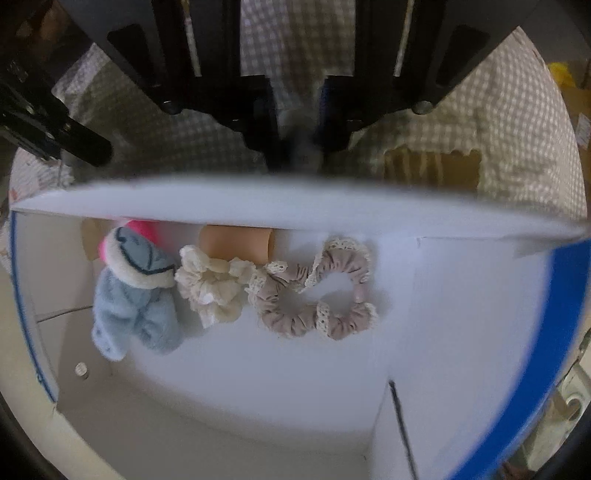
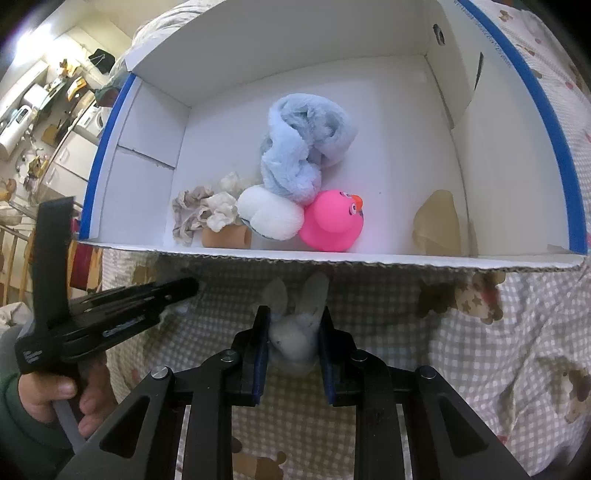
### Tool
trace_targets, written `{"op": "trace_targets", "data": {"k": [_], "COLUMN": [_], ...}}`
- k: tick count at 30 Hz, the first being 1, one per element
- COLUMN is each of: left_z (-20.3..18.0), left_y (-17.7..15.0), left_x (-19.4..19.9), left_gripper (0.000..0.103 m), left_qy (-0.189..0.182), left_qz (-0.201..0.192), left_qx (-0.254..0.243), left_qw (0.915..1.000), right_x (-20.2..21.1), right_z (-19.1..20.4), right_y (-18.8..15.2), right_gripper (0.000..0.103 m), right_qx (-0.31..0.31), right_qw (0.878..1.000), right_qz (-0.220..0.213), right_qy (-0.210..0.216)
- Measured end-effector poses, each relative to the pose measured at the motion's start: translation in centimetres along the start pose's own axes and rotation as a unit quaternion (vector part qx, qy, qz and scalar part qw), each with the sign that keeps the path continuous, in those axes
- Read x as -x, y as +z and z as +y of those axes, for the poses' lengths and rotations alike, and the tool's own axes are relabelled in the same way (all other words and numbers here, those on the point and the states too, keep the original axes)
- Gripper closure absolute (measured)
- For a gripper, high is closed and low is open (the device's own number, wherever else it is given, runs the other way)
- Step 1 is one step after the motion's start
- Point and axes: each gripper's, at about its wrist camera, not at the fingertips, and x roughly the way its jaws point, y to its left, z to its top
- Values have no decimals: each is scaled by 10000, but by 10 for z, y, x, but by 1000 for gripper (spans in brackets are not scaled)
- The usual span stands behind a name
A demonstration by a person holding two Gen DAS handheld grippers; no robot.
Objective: Organize soft objects
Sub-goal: 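Grasp the white plush bunny with the right gripper while the left grasps a clear plastic bag, then carry the bunny and plastic bag into the box and lower them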
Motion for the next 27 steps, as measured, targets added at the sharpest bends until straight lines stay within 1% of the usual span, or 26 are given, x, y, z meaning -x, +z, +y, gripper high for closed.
{"op": "trace_targets", "data": {"k": [4,6,9,11,15,21,22,23,24,27], "left_z": [4,6,2,3,7,16,16,20,20,17], "left_y": [-7,-12,-21,-27,-34,-49,-52,-46,-47,-49], "left_x": [14,23,39,47,57,83,84,86,87,92], "left_gripper": [90,90,90,90,90,91,91,90,90,91], "left_qy": [-135,-320,-322,-364,-245,125,144,142,146,200], "left_qz": [-101,-97,-313,-386,-492,-682,-681,-677,-689,-766], "left_qx": [49,121,-6,-5,36,172,166,164,173,181], "left_qw": [9998,9994,9990,9986,9985,9974,9974,9975,9974,9967], "right_x": [3,3,4,5,8,11,11,11,12,22], "right_z": [0,3,6,7,7,13,14,15,16,21], "right_y": [-2,-3,-6,-6,-8,-15,-15,-14,-14,-12], "right_gripper": [77,77,77,77,77,77,77,77,77,77], "right_qx": [13,57,103,106,119,188,192,196,194,202], "right_qw": [10000,10000,9999,9999,9999,9998,9998,9998,9998,9996], "right_qz": [-6,11,23,14,3,9,12,11,0,-103], "right_qy": [51,48,43,51,39,41,37,34,42,172]}}
